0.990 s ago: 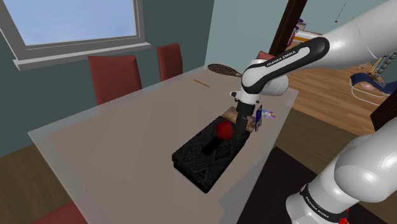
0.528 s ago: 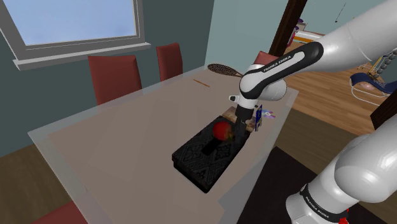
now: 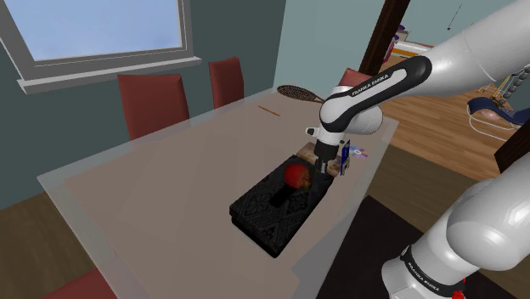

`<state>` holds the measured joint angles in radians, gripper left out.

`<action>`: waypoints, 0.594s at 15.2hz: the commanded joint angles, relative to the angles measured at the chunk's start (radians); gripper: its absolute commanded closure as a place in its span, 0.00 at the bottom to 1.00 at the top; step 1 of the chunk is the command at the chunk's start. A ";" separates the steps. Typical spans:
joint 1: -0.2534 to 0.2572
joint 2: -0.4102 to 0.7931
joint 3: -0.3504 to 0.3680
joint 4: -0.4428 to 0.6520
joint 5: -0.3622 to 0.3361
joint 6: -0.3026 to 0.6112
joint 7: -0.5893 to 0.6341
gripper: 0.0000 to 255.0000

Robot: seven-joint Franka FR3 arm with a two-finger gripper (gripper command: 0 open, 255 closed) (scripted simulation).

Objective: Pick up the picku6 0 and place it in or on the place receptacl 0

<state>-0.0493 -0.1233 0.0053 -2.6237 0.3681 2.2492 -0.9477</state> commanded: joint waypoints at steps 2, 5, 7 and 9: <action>0.000 0.000 0.000 0.000 0.000 0.000 0.000 1.00; 0.000 0.000 0.000 0.000 0.000 0.000 0.000 1.00; -0.002 -0.025 -0.001 0.006 -0.009 -0.029 0.012 1.00; -0.004 -0.049 -0.001 0.013 -0.018 -0.059 0.023 1.00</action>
<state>-0.0515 -0.1623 0.0055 -2.6162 0.3553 2.2057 -0.9291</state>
